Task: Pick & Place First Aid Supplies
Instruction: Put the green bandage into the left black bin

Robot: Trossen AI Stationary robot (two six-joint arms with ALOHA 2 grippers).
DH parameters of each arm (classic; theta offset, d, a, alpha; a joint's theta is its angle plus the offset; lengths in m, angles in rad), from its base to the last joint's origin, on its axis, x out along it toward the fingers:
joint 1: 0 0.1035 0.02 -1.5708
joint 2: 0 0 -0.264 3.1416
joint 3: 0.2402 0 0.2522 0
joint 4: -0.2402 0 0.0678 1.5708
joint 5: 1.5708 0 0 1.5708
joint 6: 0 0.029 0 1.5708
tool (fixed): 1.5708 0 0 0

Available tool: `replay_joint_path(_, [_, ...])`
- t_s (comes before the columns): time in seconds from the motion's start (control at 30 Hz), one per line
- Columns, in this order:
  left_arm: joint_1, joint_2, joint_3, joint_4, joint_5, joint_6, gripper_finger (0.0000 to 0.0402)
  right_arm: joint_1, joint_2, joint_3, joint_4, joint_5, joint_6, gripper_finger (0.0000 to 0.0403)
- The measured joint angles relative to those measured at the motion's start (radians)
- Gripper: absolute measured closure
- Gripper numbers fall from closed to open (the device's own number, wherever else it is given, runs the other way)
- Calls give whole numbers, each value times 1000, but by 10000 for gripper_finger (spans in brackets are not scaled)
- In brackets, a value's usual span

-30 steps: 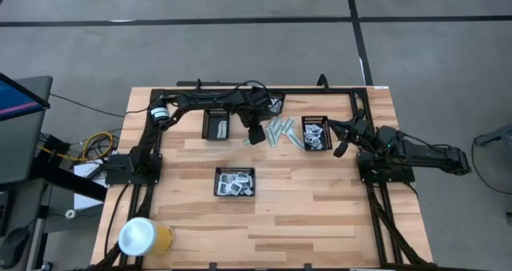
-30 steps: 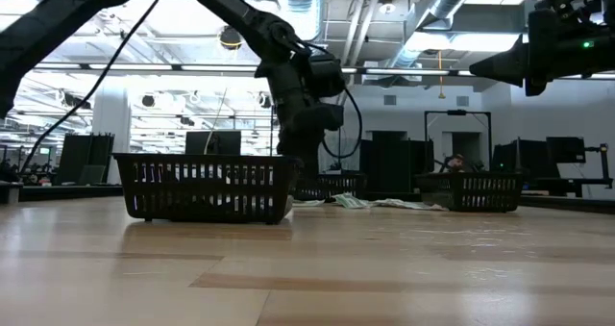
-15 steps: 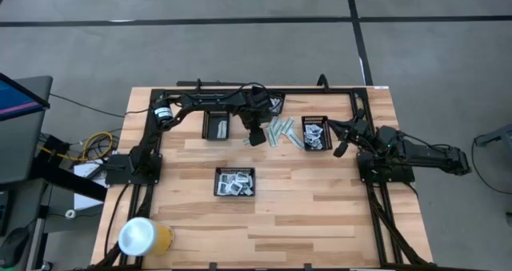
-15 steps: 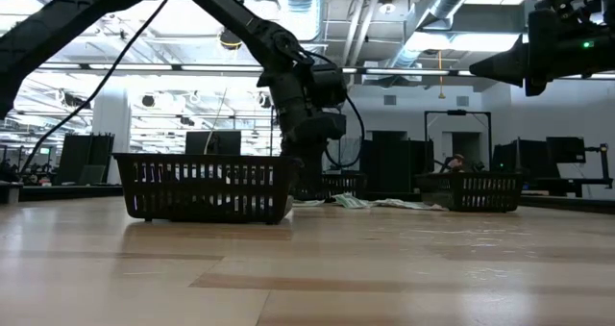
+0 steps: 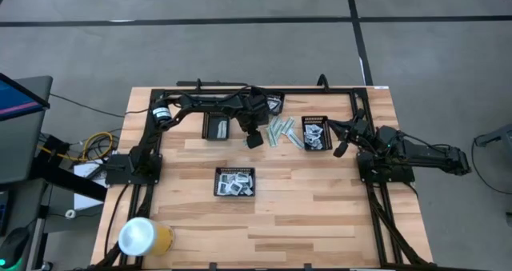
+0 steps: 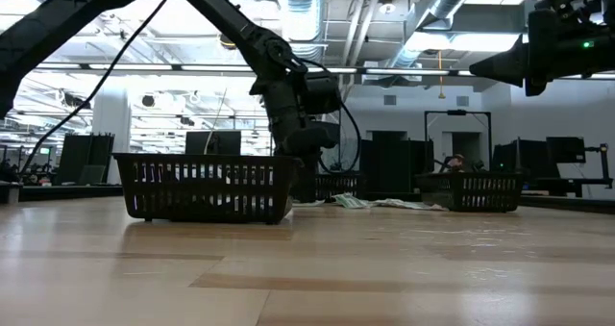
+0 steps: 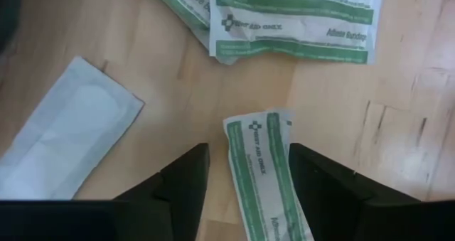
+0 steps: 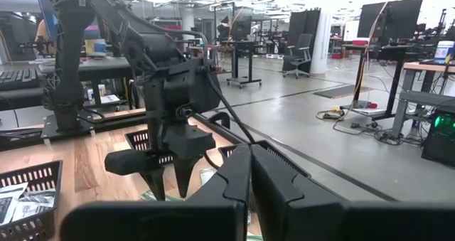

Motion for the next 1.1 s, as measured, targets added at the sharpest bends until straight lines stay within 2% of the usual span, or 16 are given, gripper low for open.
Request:
replay_joint_path(0.23, [-4, 2, -3, 1, -6, 0, 221, 0, 0, 0, 0, 0, 0, 395])
replay_joint_path(0.4, [-4, 4, -4, 1, -10, 0, 251, 0, 0, 0, 0, 0, 0, 395])
replay_joint_path(0.77, [-4, 6, -5, 9, -43, -1, 388, 0, 0, 0, 0, 0, 0, 395])
replay_joint_path(1.1, [-7, -19, -10, 15, -70, -1, 397, 0, 0, 0, 0, 0, 0, 395])
